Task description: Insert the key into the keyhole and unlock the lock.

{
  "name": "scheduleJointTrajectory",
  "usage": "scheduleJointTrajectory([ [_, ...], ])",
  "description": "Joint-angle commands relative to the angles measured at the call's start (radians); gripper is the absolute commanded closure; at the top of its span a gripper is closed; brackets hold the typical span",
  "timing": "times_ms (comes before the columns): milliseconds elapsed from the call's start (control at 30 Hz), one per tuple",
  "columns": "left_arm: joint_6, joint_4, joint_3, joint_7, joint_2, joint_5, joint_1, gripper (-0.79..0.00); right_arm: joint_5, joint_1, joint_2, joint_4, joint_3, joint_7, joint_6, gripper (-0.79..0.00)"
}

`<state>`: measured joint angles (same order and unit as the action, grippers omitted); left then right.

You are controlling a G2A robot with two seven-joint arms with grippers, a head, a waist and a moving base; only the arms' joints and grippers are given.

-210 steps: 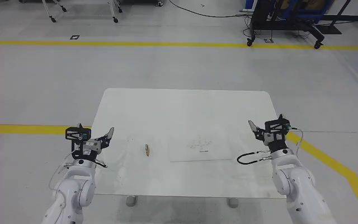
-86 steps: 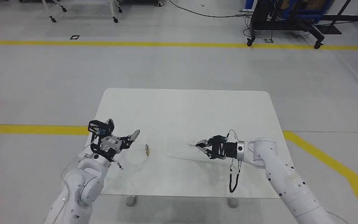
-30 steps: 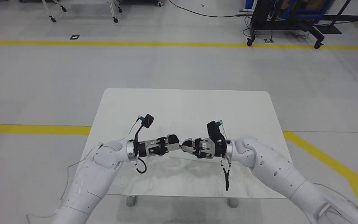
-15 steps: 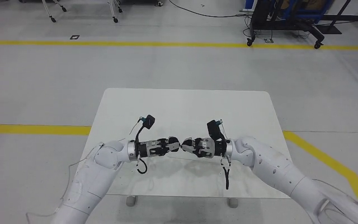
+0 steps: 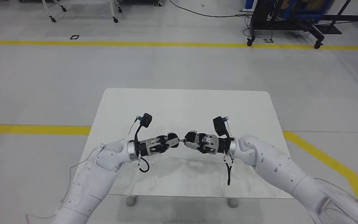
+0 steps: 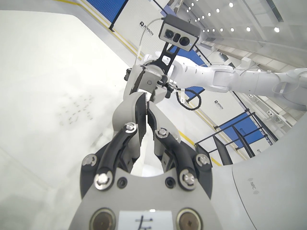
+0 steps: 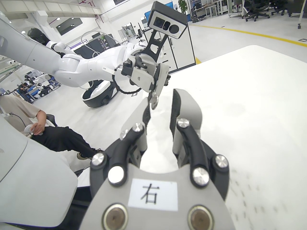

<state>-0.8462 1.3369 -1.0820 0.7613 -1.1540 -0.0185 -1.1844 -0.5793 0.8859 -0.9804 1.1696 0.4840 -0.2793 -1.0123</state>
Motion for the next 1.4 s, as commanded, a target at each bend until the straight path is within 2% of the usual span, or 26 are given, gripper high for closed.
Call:
scheduleJointTrajectory([
  [0,0.0,0.007,0.007,-0.06,-0.004,0.024,-0.011,0.0,0.0,0.0,0.0,0.0,0.0,0.0,0.0,-0.785],
  [100,-0.002,0.011,0.019,-0.131,-0.01,0.051,-0.026,0.0,0.0,0.0,0.0,0.0,0.0,0.0,0.0,-0.785],
  [300,-0.009,0.002,0.032,-0.176,-0.014,0.107,-0.021,0.0,0.014,0.015,-0.001,0.015,0.01,0.018,0.024,-0.785],
  [333,-0.012,0.0,0.032,-0.183,-0.014,0.114,-0.022,0.0,0.022,0.019,-0.001,0.017,0.017,0.026,0.025,-0.736],
  [367,-0.015,0.0,0.033,-0.187,-0.014,0.12,-0.022,0.0,0.033,0.024,0.0,0.017,0.024,0.033,0.025,-0.594],
  [400,-0.019,0.0,0.033,-0.19,-0.014,0.126,-0.022,0.0,0.038,0.027,0.001,0.017,0.031,0.043,0.024,-0.366],
  [433,-0.024,0.0,0.034,-0.19,-0.014,0.133,-0.022,0.0,0.045,0.031,0.003,0.017,0.039,0.052,0.022,-0.332],
  [467,-0.029,0.001,0.036,-0.188,-0.013,0.139,-0.023,0.0,0.051,0.035,0.005,0.018,0.048,0.06,0.019,-0.249],
  [600,-0.034,0.0,0.038,-0.192,-0.012,0.145,-0.023,0.0,0.083,0.054,0.009,0.031,0.072,0.096,0.002,-0.102],
  [867,-0.042,0.006,0.041,-0.204,-0.009,0.171,-0.024,0.0,0.182,0.062,0.002,0.048,0.076,0.212,0.0,-0.009],
  [1367,-0.049,0.011,0.045,-0.232,-0.004,0.203,-0.028,0.0,0.256,0.086,0.004,0.063,0.122,0.289,0.0,0.0],
])
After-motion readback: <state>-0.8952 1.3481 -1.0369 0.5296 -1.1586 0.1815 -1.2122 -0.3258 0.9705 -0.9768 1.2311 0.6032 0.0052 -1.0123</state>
